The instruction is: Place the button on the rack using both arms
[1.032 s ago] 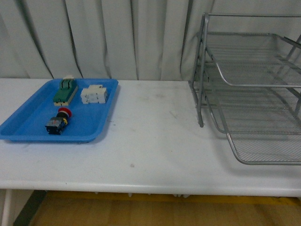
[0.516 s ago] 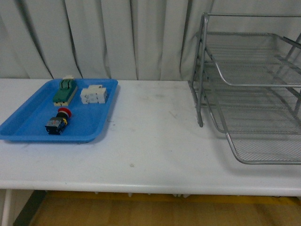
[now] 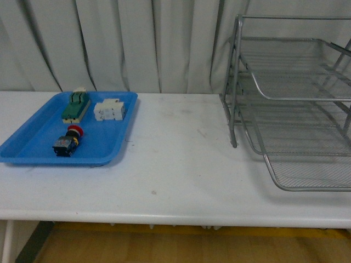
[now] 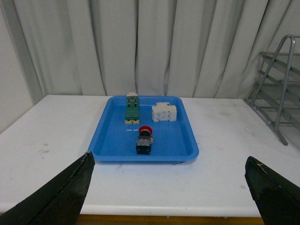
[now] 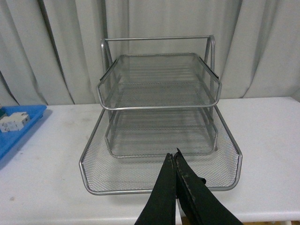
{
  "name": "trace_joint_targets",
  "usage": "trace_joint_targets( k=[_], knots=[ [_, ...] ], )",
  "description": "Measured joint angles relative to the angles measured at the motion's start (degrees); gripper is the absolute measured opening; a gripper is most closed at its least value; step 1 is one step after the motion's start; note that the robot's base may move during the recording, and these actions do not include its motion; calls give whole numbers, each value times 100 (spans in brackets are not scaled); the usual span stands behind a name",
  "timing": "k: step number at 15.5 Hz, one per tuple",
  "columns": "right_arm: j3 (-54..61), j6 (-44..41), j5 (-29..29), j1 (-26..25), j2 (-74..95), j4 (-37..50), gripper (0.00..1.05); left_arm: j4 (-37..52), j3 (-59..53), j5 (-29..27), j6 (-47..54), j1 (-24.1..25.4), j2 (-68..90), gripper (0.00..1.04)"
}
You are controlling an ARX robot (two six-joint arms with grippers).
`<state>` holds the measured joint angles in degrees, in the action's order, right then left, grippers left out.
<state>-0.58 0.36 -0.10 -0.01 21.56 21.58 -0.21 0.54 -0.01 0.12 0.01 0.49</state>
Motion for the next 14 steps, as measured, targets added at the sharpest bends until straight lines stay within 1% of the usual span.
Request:
trace_joint_targets(
  k=[3, 7, 8, 9, 11, 12, 13, 14],
  knots=[
    [0, 0, 0, 0, -767, -758, 2, 0, 0, 0, 0, 0, 0, 98],
    [0, 0, 0, 0, -1128, -1119, 2, 0, 0, 0, 0, 0, 0, 98],
    [-9, 0, 0, 0, -1362, -1458, 2, 0, 0, 0, 0, 0, 0, 98],
    [-7, -2, 0, 0, -1910, -2194, 2, 0, 0, -2, 0, 0, 0, 98],
    [-17, -2, 13, 0, -2133, -2142, 2, 4, 0, 2, 0, 0, 0, 98],
    [-7, -11, 11, 0, -2131, -2223, 5, 2, 0, -2, 0, 0, 0, 98],
    [-7, -9, 11, 0, -2138, -2173, 17, -9, 0, -7, 0, 0, 0, 98],
    [-7, -13, 13, 0, -2133, -2190, 28, -835, 310, -881, -138, -424, 463, 98]
  ],
)
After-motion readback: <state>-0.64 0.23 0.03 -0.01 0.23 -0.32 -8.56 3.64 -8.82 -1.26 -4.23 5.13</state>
